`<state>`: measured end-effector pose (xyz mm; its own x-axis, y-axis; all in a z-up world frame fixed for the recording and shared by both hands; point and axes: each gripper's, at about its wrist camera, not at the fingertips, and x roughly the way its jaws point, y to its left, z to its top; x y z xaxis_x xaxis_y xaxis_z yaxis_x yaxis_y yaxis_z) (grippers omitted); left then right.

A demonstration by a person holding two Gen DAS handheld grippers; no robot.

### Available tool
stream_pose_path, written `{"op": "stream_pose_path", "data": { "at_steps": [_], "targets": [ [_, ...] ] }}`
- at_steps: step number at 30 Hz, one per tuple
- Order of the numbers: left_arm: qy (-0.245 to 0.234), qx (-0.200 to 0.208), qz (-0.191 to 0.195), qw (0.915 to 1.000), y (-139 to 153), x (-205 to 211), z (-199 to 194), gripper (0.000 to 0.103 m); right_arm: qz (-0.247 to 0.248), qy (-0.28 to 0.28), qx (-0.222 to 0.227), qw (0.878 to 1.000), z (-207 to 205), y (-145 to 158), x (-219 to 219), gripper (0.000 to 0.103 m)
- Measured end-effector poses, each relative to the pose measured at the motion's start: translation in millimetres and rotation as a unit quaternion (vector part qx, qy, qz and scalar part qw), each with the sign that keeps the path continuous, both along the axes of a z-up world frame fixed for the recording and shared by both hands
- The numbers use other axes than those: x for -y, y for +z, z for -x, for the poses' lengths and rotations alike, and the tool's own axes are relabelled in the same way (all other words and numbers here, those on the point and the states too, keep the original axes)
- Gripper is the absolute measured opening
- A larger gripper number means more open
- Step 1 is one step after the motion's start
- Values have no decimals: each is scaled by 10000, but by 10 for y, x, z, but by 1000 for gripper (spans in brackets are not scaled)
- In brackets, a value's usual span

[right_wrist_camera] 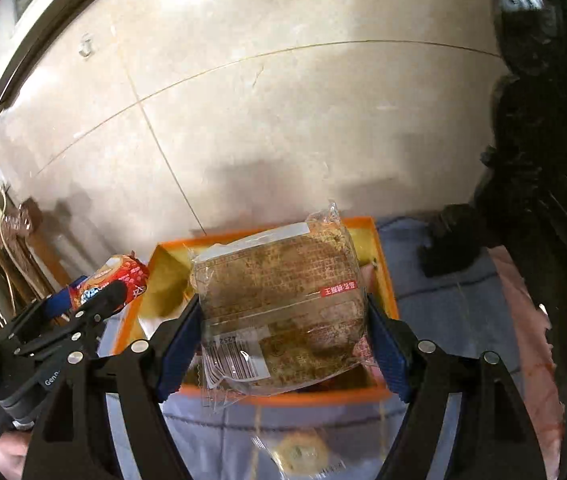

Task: Organize snacks
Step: 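Carry both packs over the orange box and release them, then grasp a clear green-labelled cake pack with the right tool while the left grasps an orange snack pack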

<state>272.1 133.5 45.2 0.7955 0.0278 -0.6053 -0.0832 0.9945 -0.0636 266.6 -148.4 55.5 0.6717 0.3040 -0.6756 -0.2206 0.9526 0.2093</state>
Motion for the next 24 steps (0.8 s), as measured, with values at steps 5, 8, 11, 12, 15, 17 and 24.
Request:
{"op": "stream_pose_path", "data": {
  "at_steps": [5, 8, 11, 12, 15, 17, 24],
  "targets": [
    [64, 54, -167, 9998, 29, -69, -139, 61, 86, -55, -23, 9999, -221, 26, -33, 78],
    [373, -47, -622, 9974, 14, -39, -183, 98, 240, -198, -19, 9995, -307, 7, -53, 89],
    [416, 39, -736, 9964, -20, -18, -171, 99, 658, -307, 106, 9973, -331, 17, -82, 99],
    [409, -27, -699, 9967, -36, -16, -158, 99, 693, -310, 118, 9970, -315, 30, -76, 99],
    [328, -212, -616, 9973, -91, 6, -55, 99, 680, -268, 104, 9973, -193, 69, 6, 99],
    [130, -258, -606, 9977, -149, 73, 125, 99, 643, -165, 60, 9978, -22, 68, 83, 99],
    [-2109, -793, -668, 9720, -912, 938, 1435, 99, 1108, 1175, -323, 9863, 634, -548, 126, 99]
  ]
}}
